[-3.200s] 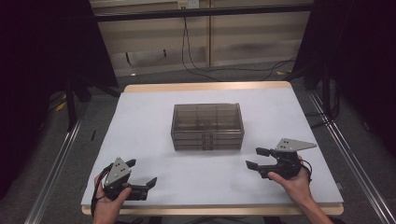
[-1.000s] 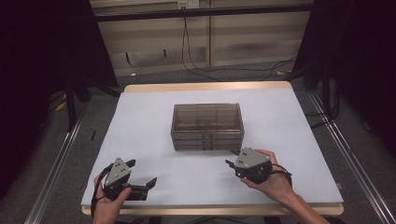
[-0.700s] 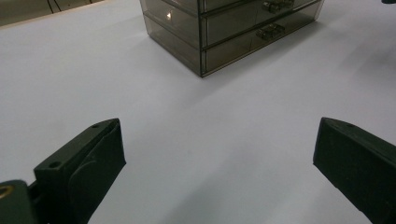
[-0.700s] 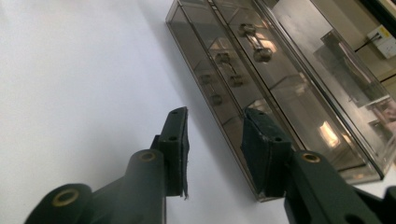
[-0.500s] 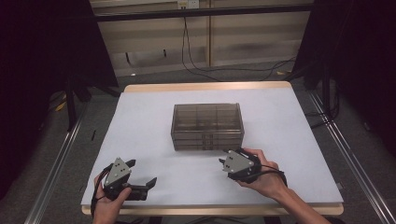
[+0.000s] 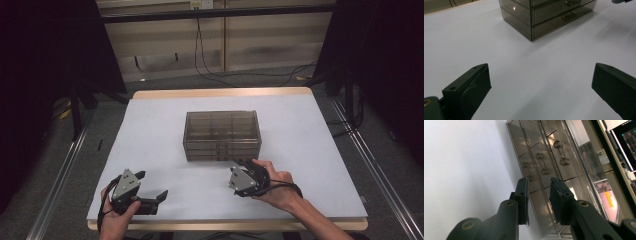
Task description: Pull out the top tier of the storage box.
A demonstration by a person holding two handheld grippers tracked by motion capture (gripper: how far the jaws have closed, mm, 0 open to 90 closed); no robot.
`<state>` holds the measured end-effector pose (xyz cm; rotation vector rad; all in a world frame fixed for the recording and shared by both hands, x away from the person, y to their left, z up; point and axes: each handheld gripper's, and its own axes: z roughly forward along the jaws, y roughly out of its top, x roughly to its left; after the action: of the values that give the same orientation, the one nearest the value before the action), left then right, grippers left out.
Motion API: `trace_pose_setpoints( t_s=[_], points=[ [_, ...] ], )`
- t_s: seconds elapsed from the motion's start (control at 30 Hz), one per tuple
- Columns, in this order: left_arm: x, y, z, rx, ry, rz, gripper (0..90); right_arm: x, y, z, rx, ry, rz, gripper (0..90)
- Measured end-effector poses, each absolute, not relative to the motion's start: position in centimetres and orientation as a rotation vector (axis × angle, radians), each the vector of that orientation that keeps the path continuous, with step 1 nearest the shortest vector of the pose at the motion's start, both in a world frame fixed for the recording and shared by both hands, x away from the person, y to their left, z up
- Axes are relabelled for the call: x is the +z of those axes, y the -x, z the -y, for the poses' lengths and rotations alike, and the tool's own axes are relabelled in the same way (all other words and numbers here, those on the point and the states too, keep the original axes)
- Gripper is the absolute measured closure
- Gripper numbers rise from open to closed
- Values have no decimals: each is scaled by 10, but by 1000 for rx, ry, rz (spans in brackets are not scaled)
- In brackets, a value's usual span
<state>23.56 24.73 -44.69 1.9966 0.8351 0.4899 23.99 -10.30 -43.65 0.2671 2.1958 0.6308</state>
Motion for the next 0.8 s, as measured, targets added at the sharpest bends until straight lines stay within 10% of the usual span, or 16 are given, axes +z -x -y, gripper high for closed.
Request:
trace_pose_setpoints(
  t_s=[0.8],
  points=[
    [-447, -235, -247, 497, -1992, -826, 19, -452, -241, 79, 398, -64, -1998, 759]
  ],
)
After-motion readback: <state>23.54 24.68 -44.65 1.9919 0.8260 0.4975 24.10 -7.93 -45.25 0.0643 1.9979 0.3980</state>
